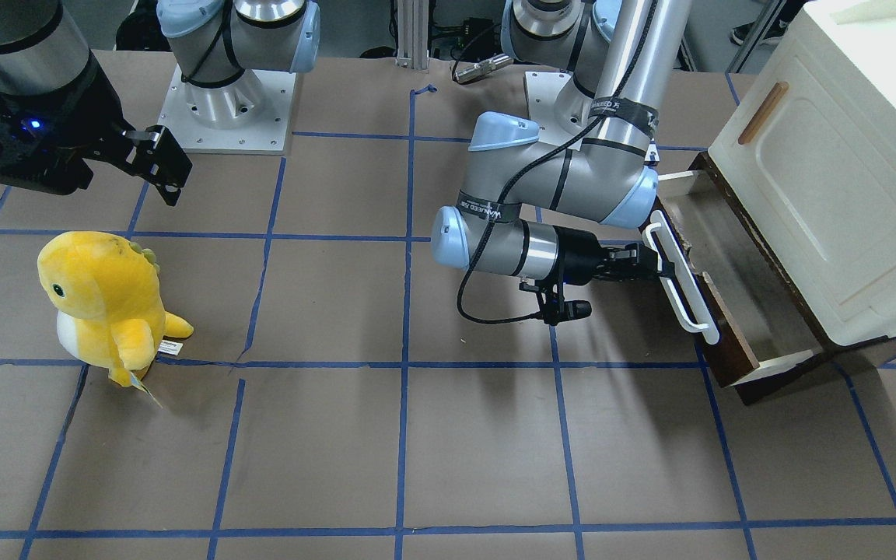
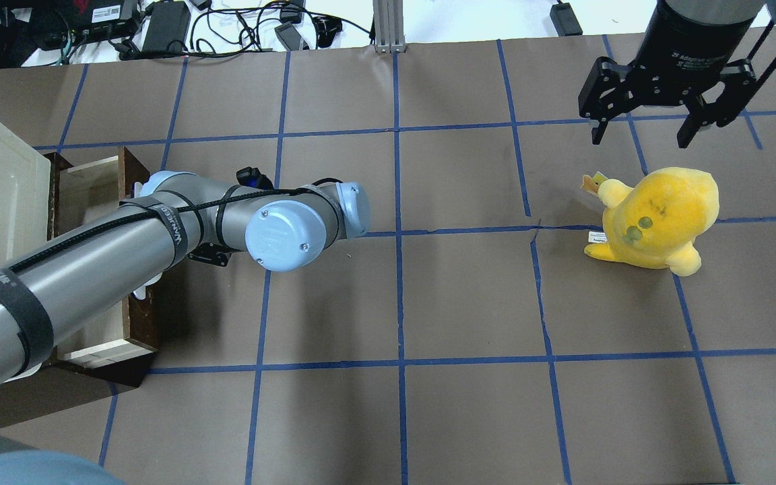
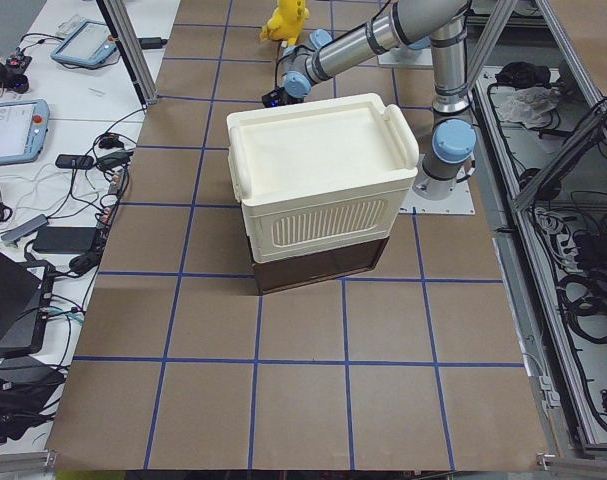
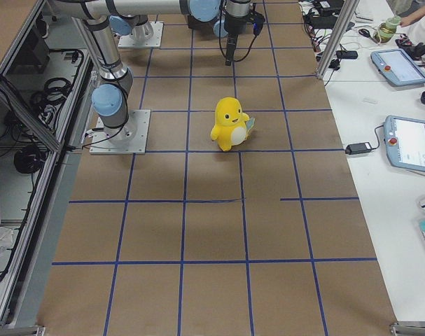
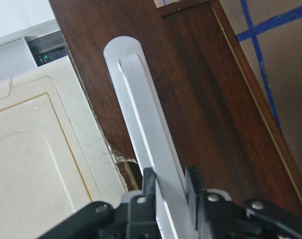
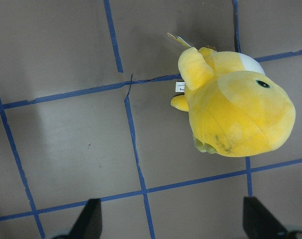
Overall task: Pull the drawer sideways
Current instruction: 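Keep pulling the drawer outward with the left gripper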
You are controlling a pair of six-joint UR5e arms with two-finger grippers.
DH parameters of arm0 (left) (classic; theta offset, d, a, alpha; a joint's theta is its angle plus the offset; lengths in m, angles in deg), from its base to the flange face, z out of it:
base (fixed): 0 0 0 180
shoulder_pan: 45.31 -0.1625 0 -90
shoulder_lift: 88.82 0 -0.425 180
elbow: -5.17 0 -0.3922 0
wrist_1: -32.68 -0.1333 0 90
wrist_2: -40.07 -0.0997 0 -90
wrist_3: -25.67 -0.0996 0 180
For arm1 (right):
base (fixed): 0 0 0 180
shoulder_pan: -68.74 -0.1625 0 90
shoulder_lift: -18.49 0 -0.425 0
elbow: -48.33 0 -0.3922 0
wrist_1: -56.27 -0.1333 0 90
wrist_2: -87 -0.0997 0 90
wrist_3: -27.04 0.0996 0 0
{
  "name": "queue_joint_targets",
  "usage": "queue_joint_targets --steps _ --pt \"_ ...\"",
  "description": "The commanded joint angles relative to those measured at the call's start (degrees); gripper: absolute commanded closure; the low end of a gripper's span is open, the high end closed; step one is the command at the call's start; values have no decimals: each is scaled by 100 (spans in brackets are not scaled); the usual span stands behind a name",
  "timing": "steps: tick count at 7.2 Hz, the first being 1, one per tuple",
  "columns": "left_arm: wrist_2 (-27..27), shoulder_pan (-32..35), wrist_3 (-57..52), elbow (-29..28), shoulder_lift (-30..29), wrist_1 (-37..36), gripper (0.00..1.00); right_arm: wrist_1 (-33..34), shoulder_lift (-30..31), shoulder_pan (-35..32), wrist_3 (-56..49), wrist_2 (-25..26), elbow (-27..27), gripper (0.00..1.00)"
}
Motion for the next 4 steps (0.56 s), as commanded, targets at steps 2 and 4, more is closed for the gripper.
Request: queue_joint_targets --steps 2,4 --pt "-1 51 -5 -6 0 72 78 0 0 -1 0 0 0 0" --pt "-1 122 -5 -6 0 81 77 -9 0 -1 0 0 0 0"
